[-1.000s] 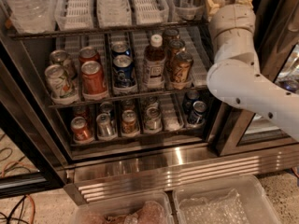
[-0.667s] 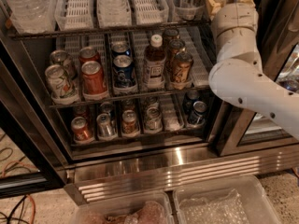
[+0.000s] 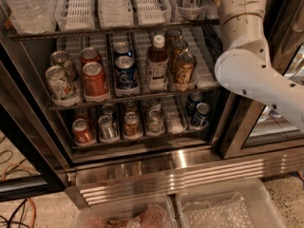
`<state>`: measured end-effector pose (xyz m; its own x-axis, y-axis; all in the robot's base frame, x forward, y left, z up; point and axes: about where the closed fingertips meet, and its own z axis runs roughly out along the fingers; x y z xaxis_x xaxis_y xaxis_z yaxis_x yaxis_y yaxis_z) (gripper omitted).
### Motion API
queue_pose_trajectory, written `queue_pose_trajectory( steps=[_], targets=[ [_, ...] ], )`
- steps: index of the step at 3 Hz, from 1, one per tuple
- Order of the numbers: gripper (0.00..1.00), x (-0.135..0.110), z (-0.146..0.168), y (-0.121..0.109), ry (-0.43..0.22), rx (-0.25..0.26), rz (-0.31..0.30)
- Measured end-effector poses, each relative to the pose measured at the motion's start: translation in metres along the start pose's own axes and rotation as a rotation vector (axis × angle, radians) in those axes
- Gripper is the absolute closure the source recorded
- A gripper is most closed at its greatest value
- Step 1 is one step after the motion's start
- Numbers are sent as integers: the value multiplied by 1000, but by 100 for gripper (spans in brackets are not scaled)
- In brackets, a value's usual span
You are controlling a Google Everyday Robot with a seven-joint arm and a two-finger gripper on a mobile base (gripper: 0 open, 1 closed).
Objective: Pick blue plastic bottle from top shelf of fridge
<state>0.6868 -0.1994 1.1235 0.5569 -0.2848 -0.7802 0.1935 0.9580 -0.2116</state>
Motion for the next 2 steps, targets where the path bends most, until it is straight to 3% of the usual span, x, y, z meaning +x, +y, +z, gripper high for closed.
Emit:
queue_pose_trajectory(
  steps=[1, 2],
  targets=[
    [100, -9, 1, -3, -20, 6, 21],
    [100, -34, -27, 3, -13, -62, 74]
  ],
)
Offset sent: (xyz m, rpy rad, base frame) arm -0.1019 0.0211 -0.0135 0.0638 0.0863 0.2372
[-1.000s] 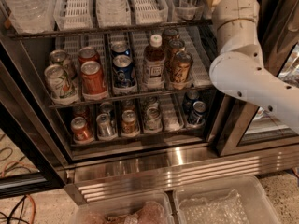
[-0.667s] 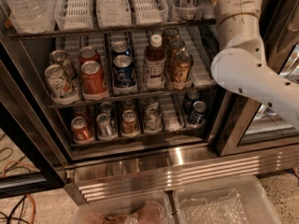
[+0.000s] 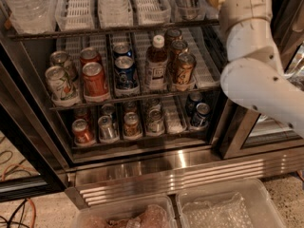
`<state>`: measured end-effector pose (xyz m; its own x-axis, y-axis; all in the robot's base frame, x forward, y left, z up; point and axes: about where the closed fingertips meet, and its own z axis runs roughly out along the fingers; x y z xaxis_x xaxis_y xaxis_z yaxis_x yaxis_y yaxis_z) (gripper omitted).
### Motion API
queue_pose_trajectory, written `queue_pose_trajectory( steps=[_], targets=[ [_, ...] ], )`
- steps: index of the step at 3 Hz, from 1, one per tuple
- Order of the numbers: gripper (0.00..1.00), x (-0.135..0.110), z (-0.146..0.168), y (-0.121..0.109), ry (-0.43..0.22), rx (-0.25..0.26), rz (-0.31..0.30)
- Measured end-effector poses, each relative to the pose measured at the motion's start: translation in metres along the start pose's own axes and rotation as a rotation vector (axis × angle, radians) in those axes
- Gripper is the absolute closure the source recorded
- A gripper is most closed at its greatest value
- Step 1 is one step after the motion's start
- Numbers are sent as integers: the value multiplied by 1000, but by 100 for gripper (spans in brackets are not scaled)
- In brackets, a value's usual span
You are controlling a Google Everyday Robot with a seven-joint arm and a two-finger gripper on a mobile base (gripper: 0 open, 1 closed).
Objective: Pick blue plastic bottle from top shelf of fridge
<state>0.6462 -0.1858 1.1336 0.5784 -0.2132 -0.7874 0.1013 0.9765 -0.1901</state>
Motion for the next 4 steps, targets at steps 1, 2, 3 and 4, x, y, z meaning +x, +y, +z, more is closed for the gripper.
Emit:
queue_pose_trajectory(
  steps=[1, 2, 3, 4],
  targets=[
    [100, -23, -32, -14, 10, -49, 25],
    [100, -34, -55, -24, 36, -95, 13],
    [100, -37, -69, -31, 64, -116, 0],
    [100, -38, -82, -26, 97, -152, 31]
  ],
)
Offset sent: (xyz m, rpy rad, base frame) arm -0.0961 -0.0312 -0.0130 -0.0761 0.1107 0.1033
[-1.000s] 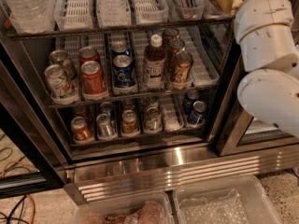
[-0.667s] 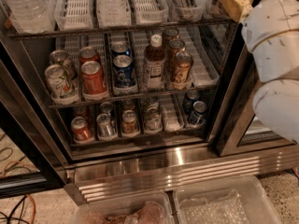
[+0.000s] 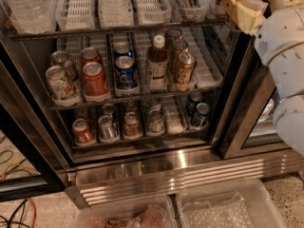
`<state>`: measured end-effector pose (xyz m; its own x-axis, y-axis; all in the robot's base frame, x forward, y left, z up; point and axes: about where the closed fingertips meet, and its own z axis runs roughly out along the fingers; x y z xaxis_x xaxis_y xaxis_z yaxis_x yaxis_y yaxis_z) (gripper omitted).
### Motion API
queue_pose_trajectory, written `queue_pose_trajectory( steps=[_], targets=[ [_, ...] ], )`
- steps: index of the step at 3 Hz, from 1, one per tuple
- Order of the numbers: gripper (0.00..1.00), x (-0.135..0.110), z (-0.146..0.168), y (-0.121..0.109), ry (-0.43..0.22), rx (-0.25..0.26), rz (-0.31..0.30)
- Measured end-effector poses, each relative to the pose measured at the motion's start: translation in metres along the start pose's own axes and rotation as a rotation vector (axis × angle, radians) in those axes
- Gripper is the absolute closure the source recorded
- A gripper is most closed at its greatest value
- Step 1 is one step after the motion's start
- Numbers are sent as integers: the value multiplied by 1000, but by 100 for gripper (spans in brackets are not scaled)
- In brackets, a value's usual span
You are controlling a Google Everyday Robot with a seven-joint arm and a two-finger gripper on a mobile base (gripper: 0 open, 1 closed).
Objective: Pick blue plastic bottle from top shelf of fridge
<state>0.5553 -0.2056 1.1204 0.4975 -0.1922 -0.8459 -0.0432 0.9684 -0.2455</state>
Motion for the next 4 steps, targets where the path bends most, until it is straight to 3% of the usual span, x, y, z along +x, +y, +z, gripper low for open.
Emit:
queue_pose_trajectory(
  steps=[2, 4],
  targets=[
    [100, -5, -27, 58, 62, -179, 81],
    [100, -11, -40, 83, 89, -262, 254]
  ],
)
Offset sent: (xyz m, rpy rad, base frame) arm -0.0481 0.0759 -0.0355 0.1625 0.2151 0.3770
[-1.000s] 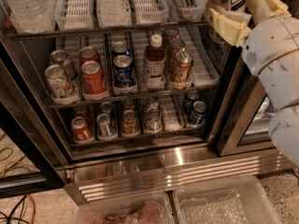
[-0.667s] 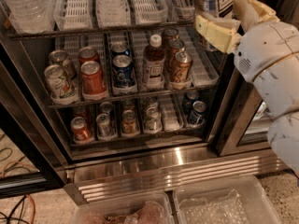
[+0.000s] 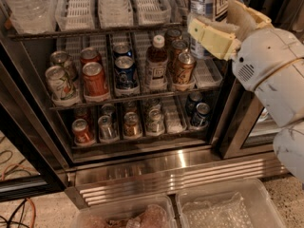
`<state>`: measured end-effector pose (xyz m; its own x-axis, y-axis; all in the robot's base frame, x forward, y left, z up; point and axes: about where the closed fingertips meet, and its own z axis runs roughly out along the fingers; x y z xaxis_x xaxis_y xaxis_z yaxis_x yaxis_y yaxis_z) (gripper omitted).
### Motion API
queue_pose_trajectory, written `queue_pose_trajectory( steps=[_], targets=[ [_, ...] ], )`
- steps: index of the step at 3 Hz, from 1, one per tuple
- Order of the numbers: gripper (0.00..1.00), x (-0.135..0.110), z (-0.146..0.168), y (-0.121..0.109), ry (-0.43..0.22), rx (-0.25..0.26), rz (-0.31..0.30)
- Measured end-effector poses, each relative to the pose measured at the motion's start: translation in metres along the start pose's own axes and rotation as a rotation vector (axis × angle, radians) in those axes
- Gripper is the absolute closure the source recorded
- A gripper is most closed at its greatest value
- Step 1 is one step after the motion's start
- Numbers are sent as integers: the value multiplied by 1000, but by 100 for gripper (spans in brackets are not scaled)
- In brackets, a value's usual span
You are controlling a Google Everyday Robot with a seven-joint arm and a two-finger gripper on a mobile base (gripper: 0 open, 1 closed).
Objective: Pick blue plastic bottle from top shelf of fridge
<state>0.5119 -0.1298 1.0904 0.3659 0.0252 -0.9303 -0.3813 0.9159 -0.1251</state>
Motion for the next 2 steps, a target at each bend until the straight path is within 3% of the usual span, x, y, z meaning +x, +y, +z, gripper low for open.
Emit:
queue_pose_trajectory(
  steps=[2],
  targets=[
    [100, -2, -4, 10, 13, -37, 77]
  ],
)
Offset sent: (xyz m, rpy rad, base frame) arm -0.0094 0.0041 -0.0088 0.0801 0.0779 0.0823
